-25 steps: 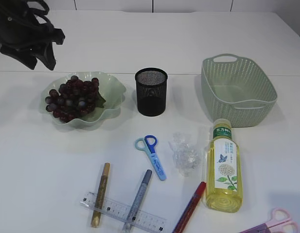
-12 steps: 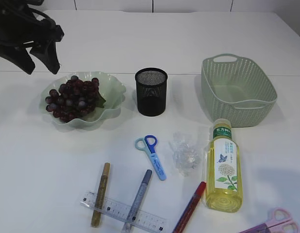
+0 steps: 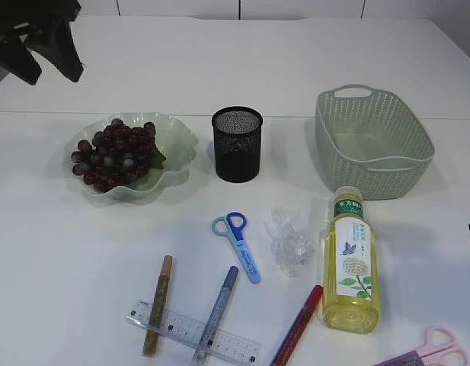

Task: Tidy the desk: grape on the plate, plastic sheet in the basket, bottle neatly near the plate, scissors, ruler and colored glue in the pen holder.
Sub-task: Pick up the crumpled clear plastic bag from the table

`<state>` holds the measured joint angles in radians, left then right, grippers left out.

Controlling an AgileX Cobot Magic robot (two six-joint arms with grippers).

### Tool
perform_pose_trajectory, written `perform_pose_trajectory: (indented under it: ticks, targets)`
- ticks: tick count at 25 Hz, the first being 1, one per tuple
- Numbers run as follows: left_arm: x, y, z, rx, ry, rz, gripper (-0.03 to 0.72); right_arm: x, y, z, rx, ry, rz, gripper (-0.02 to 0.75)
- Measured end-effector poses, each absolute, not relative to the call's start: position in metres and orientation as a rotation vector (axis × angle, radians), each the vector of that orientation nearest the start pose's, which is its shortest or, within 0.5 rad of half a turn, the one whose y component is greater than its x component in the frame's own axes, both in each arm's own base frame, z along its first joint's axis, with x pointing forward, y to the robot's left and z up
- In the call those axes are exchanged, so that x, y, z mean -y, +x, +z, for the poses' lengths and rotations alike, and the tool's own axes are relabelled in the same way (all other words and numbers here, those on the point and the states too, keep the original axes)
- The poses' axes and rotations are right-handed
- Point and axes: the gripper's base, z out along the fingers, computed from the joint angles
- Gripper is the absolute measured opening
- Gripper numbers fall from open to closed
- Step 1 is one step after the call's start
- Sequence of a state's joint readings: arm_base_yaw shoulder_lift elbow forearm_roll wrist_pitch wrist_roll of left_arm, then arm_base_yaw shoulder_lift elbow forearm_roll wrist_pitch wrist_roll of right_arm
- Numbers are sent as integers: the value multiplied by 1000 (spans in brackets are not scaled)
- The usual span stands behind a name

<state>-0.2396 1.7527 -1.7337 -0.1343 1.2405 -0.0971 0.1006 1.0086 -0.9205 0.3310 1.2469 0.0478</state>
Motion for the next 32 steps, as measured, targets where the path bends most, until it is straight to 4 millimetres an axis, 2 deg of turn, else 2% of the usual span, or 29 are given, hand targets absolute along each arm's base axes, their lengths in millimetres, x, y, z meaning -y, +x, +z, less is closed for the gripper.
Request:
perform_pose_trajectory:
  ticks: [10,16,25,29,32]
  targets:
    - [93,326,397,-2624,174,-321,440,-53,193,329,-2823,-60,527,548]
    - [85,291,425,-2546,178,-348,440,-93,211,335,-2839,-298,528,548]
    - [72,236,467,-2402,185,-369,440,-142,263,331,-2861,-443,490,475]
    - [69,220,478,-2358,189,-375,440,-156,282,319,-2891,-470,445,475]
    - [67,212,482,-2337,190,-377,440,-159,294,304,-2936,-464,391,526]
